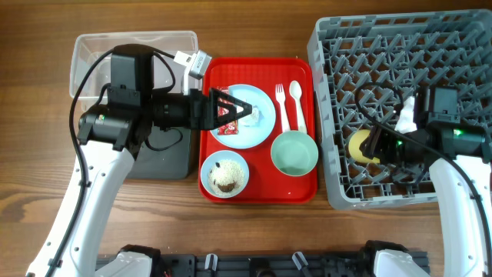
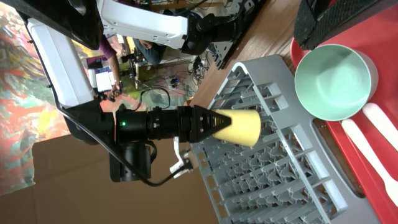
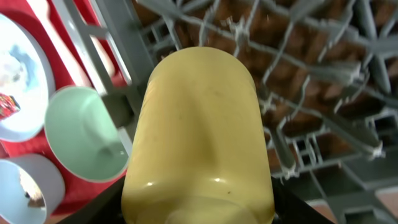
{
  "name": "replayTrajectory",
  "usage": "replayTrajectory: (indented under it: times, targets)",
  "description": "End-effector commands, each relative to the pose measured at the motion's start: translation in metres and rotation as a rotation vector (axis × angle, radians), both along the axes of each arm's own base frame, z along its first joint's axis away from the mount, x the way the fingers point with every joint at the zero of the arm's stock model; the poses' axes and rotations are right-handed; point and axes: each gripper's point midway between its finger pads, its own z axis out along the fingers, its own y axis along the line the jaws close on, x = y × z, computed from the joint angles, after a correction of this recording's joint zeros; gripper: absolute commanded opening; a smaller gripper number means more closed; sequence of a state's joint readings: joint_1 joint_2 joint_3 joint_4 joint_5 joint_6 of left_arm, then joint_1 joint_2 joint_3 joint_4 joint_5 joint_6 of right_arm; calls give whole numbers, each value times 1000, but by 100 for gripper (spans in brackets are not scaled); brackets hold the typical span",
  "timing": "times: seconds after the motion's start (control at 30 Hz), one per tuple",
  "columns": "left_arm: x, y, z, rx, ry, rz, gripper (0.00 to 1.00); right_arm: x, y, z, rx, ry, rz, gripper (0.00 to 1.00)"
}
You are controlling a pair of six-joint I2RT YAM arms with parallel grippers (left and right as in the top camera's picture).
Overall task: Sort waste into correct bins and load items into the dishwasher rack
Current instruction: 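Carry yellow cup with right gripper and place it in the rack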
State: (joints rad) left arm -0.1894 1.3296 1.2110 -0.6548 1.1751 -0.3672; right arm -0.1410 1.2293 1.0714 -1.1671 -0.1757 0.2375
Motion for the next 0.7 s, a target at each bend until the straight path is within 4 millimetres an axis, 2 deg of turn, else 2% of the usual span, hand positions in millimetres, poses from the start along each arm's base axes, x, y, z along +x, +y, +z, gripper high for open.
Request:
replayTrajectory:
  times: [0.0, 0.07, 0.2, 0.37, 0.47, 0.57, 0.6, 0.67]
  targets:
    - [-2, 0, 3, 0, -29, -7, 100, 8, 2, 5, 17, -36, 2, 57]
    - [-3, 0, 2, 2, -20, -7, 100, 7, 3, 6, 20, -36, 4, 64]
    - [-3, 0, 2, 3, -17, -7, 100, 6, 12, 9, 68, -43, 19, 72]
    - [-3, 0, 2, 3, -16, -7, 100, 0, 13, 13, 71, -46, 22, 74]
    - [-3, 0, 2, 3, -16, -7, 100, 4, 12, 28, 56, -118, 39, 74]
    - [-3, 0, 2, 3, -16, -7, 100, 10, 12, 68, 27, -276, 52, 77]
    - [-3, 0, 2, 3, -16, -7, 100, 12, 11, 91, 13, -359, 55, 78]
    - [-3, 1, 2, 3, -16, -7, 100, 10, 12, 121, 3, -463, 53, 78]
